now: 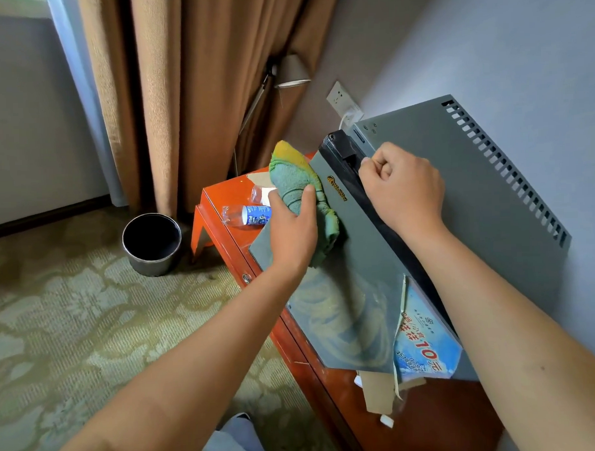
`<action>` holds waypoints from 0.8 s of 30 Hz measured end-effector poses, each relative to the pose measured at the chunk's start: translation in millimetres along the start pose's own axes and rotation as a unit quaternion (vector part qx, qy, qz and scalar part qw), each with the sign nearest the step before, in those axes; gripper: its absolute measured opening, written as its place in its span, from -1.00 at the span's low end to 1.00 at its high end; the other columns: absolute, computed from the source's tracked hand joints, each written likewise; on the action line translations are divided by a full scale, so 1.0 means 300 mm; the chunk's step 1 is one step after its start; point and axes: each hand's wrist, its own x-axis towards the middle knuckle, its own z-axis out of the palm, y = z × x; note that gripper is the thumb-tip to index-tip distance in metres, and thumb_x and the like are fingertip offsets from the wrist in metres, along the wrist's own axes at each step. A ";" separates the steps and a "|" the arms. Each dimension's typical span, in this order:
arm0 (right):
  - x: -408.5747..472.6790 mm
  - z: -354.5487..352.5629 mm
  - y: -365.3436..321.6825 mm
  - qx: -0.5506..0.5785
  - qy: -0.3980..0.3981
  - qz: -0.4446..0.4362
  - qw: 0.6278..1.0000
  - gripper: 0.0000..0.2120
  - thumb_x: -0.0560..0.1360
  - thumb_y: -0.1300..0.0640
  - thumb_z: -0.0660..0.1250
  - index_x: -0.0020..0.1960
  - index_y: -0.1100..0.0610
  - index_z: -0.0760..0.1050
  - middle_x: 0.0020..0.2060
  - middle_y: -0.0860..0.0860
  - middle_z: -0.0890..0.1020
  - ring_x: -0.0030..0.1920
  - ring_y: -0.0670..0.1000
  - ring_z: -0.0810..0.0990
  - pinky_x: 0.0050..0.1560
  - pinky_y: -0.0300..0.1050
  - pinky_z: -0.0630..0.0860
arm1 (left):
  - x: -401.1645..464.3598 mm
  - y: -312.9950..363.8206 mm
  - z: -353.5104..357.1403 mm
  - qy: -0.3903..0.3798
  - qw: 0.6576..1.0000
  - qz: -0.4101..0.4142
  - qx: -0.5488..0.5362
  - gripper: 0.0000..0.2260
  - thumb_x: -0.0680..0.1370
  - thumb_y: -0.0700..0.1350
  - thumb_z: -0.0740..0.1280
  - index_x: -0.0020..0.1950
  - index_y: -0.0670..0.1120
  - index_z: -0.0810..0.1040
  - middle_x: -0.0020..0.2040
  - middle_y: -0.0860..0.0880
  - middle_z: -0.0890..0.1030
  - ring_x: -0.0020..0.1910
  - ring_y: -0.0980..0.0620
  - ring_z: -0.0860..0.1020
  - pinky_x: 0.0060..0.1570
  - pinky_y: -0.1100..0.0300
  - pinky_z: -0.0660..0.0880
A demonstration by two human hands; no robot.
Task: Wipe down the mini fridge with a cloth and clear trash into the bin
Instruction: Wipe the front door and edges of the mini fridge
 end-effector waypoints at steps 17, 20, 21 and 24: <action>0.004 0.012 0.011 0.009 0.005 -0.001 1.000 -0.71 0.49 -0.09 0.19 -0.26 0.10 0.33 -0.50 0.02 0.41 -0.41 0.11 0.40 -0.34 -0.06 0.36 | -0.003 -0.021 -0.005 0.005 0.996 -0.087 -0.009 -0.46 0.44 0.27 0.24 0.33 0.02 0.38 0.16 0.03 0.59 0.15 -0.03 0.57 0.19 -0.08 0.51; 0.006 0.009 0.012 0.007 0.004 -0.004 1.000 -0.71 0.50 -0.09 0.19 -0.25 0.11 0.33 -0.49 0.02 0.42 -0.41 0.11 0.40 -0.35 -0.07 0.33 | -0.010 -0.055 -0.024 0.010 0.996 -0.088 -0.009 -0.55 0.47 0.25 0.27 0.22 0.04 0.27 -0.03 0.04 0.61 -0.04 0.02 0.62 -0.07 0.02 0.54; 0.006 0.008 0.011 0.006 0.003 -0.004 1.000 -0.71 0.50 -0.09 0.19 -0.25 0.11 0.33 -0.49 0.02 0.42 -0.40 0.12 0.40 -0.35 -0.07 0.33 | -0.020 -0.071 -0.029 0.012 0.996 -0.086 -0.009 -0.58 0.49 0.23 0.27 0.20 0.05 0.24 -0.06 0.05 0.62 -0.08 0.04 0.63 -0.08 0.00 0.56; 0.006 0.007 0.010 0.008 0.002 -0.006 1.000 -0.71 0.50 -0.09 0.19 -0.26 0.10 0.32 -0.49 0.02 0.42 -0.41 0.12 0.40 -0.36 -0.06 0.34 | -0.065 -0.105 -0.030 -0.003 0.998 -0.058 0.020 -0.59 0.51 0.25 0.26 0.20 0.06 0.24 -0.05 0.07 0.62 -0.10 0.05 0.63 0.02 -0.09 0.59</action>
